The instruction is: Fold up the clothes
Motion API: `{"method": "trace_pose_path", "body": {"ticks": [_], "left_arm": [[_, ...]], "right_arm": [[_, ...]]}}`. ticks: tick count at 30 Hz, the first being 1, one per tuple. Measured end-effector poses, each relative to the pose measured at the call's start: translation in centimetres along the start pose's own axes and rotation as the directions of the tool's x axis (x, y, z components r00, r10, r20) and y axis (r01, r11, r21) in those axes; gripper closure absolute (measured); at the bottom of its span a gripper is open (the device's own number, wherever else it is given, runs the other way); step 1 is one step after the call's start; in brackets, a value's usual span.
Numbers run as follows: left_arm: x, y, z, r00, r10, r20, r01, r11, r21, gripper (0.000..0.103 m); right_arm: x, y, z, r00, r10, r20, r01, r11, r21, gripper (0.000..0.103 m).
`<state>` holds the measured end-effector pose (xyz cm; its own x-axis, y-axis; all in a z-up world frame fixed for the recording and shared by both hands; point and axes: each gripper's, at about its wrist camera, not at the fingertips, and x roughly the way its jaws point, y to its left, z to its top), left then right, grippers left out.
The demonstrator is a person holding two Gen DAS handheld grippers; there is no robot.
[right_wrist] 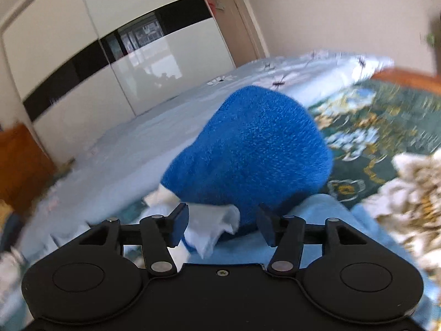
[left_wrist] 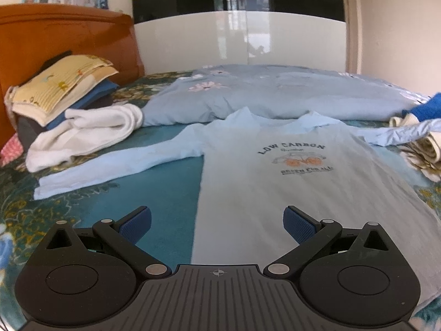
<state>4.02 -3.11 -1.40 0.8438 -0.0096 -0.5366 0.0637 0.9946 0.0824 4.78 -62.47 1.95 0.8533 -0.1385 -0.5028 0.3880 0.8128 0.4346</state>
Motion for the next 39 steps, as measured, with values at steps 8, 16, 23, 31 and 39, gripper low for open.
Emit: {"method": "trace_pose_path", "body": {"ticks": [8,16,23,31,39], "left_arm": [[-0.3,-0.3,0.3,1.0,0.015,0.004,-0.015,1.0,0.022,0.0],[0.0,-1.3,0.4,1.0,0.005,0.002,-0.005,0.999,0.051,0.0],[0.0,-1.9,0.6,1.0,-0.004,0.004,0.004,0.998,0.069,0.0],[0.0,-2.0,0.4,1.0,-0.014,-0.003,0.014,0.998,0.069,0.0],[-0.2,-2.1,0.1,1.0,-0.02,-0.003,0.02,0.997,0.074,0.0]], "right_arm": [[4.7,-0.3,0.3,0.993,0.021,-0.12,-0.012,0.997,0.075,0.084],[4.4,3.2,4.0,1.0,0.003,0.024,0.0,0.992,-0.127,0.099],[1.3,6.3,7.3,0.959,0.157,0.236,-0.063,0.93,-0.362,0.099],[-0.1,3.4,-0.5,0.994,0.09,0.056,-0.042,0.819,-0.573,0.099],[-1.3,1.5,-3.6,0.999,0.005,-0.035,-0.024,0.832,-0.554,0.1]]}}
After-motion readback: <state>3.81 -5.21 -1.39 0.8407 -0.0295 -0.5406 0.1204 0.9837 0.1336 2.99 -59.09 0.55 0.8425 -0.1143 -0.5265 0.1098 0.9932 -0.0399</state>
